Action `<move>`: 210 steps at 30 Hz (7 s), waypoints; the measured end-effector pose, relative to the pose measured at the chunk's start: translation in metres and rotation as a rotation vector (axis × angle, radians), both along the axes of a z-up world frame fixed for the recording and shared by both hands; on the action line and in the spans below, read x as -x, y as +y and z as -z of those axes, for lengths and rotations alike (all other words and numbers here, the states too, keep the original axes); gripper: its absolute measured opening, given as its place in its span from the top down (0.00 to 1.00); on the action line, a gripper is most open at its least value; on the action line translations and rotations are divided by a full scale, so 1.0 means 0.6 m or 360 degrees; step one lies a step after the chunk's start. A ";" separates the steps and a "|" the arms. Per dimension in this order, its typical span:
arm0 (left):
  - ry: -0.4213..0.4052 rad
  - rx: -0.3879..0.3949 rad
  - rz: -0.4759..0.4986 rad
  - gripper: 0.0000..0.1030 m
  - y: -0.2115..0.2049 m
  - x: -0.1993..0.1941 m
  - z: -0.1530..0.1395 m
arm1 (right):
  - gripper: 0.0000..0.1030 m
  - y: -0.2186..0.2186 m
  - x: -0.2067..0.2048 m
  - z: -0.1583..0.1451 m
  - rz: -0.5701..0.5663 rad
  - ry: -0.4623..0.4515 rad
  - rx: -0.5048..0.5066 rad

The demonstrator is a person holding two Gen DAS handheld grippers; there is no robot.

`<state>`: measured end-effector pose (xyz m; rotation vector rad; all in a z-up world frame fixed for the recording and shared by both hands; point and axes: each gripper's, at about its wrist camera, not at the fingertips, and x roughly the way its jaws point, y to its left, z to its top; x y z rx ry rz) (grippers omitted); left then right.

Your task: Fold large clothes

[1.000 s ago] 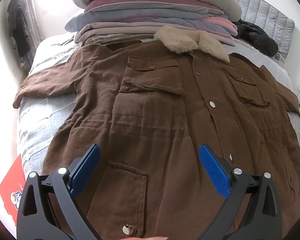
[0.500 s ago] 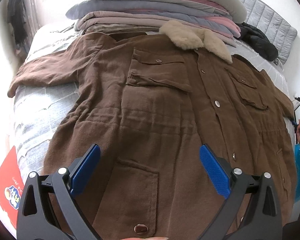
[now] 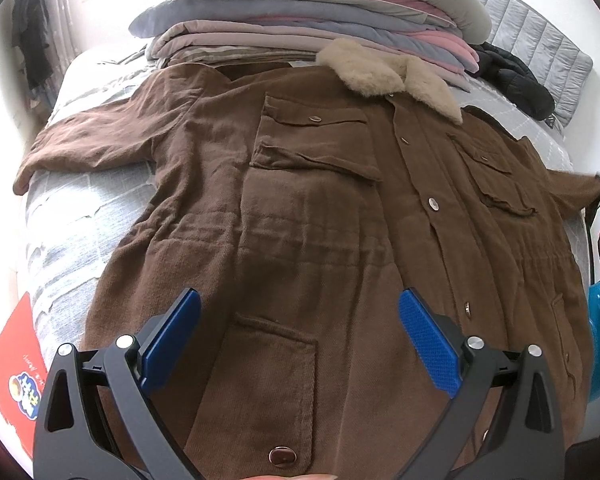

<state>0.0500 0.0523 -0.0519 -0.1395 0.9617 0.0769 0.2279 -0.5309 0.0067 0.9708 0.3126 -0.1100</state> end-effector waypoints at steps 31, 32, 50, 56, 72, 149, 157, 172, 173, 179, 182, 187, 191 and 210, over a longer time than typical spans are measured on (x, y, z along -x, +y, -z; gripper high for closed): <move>-0.0071 0.0066 -0.0048 0.07 0.038 0.019 -0.030 | 0.30 0.705 -0.032 -0.031 -0.1616 -0.0077 0.0953; -0.0069 0.0063 -0.0048 0.07 0.037 0.018 -0.029 | 0.30 0.680 -0.041 -0.036 -0.1512 -0.0090 0.0825; -0.0087 0.0115 -0.0063 0.07 0.050 0.027 -0.038 | 0.21 0.698 -0.066 -0.024 -0.1493 0.0021 0.0643; -0.0090 0.0122 -0.0058 0.07 0.051 0.030 -0.041 | 0.15 0.751 -0.115 0.064 -0.1607 0.0508 0.0691; -0.0075 0.0038 -0.0097 0.07 0.073 0.029 -0.037 | 0.08 0.581 -0.063 0.019 -0.1030 0.0452 0.0500; -0.0250 0.1318 -0.0794 0.07 0.724 0.003 0.078 | 0.06 0.853 0.098 0.055 -0.1538 0.0359 0.0604; -0.0363 0.1510 -0.1001 0.07 0.793 -0.032 0.116 | 0.06 0.854 0.099 0.056 -0.1538 0.0358 0.0595; -0.0252 0.1361 -0.1286 0.67 0.837 -0.071 0.155 | 0.05 0.854 0.099 0.055 -0.1538 0.0359 0.0597; -0.0259 0.1318 -0.1262 0.77 0.835 -0.074 0.150 | 0.05 0.854 0.099 0.056 -0.1538 0.0359 0.0596; -0.0410 0.1145 -0.1170 0.95 0.817 -0.073 0.090 | 0.05 0.853 0.099 0.055 -0.1538 0.0360 0.0596; -0.0512 0.1125 -0.1092 0.95 0.803 -0.075 0.040 | 0.05 0.855 0.099 0.056 -0.1538 0.0364 0.0596; -0.0678 0.1105 -0.0842 0.96 0.735 -0.098 -0.079 | 0.05 0.851 0.097 0.056 -0.1538 0.0376 0.0556; -0.0758 0.1070 -0.0578 0.96 0.633 -0.135 -0.186 | 0.06 0.834 0.090 0.055 -0.1535 0.0369 0.0425; -0.0142 0.0842 0.0679 0.95 -0.147 -0.305 -0.060 | 0.06 0.552 0.112 0.020 -0.0859 0.0097 -0.0355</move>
